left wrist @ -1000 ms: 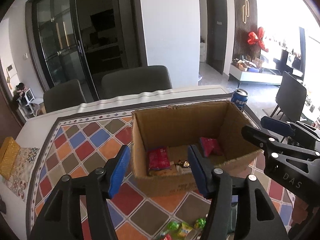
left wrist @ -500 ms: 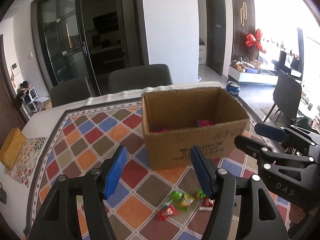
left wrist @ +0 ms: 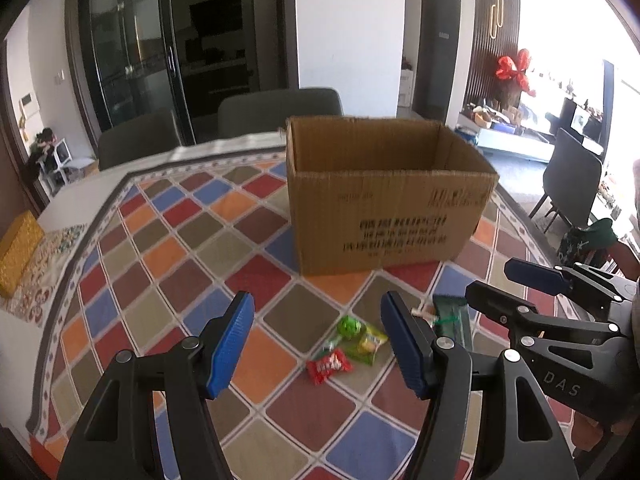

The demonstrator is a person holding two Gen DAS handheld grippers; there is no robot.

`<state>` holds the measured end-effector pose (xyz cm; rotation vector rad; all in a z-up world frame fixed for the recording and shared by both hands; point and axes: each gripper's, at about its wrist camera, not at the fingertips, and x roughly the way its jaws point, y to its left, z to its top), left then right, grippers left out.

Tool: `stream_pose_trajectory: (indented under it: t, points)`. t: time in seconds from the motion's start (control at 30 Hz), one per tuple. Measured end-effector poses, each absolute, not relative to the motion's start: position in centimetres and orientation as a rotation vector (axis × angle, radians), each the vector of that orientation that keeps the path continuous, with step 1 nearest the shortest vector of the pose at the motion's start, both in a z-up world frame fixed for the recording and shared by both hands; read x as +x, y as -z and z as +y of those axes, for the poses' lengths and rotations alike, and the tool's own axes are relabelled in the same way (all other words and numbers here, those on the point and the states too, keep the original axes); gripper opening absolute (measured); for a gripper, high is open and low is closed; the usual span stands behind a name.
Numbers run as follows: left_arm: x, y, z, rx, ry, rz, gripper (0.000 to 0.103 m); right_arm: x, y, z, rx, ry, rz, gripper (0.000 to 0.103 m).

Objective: Organize snacks
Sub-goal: 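Move both tools back over the remaining candies and green bar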

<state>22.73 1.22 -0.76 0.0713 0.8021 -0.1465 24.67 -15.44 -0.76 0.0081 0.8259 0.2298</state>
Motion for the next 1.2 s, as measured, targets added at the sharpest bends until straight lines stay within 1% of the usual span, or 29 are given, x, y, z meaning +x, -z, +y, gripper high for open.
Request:
stream_pose_trajectory:
  t: [0.47, 0.9, 1.03, 1.2]
  points:
    - [21.4, 7.0, 2.9, 0.009, 0.156, 0.955, 0.065, 23.3, 6.4, -14.6, 0.021, -0.228, 0.981, 0.052]
    - [23.2, 10.8, 3.0, -0.008, 0.225, 0.983, 0.064, 24.3, 9.8, -14.4, 0.065, -0.216, 1.042, 0.052]
    - [24.1, 11.6, 3.1, -0.025, 0.236, 0.987, 0.063, 24.9, 10.4, -14.2, 0.076, -0.211, 1.047, 0.052]
    - [25.2, 12.8, 3.0, -0.035, 0.247, 1.004, 0.057, 25.6, 11.0, -14.2, 0.092, -0.202, 1.058, 0.052]
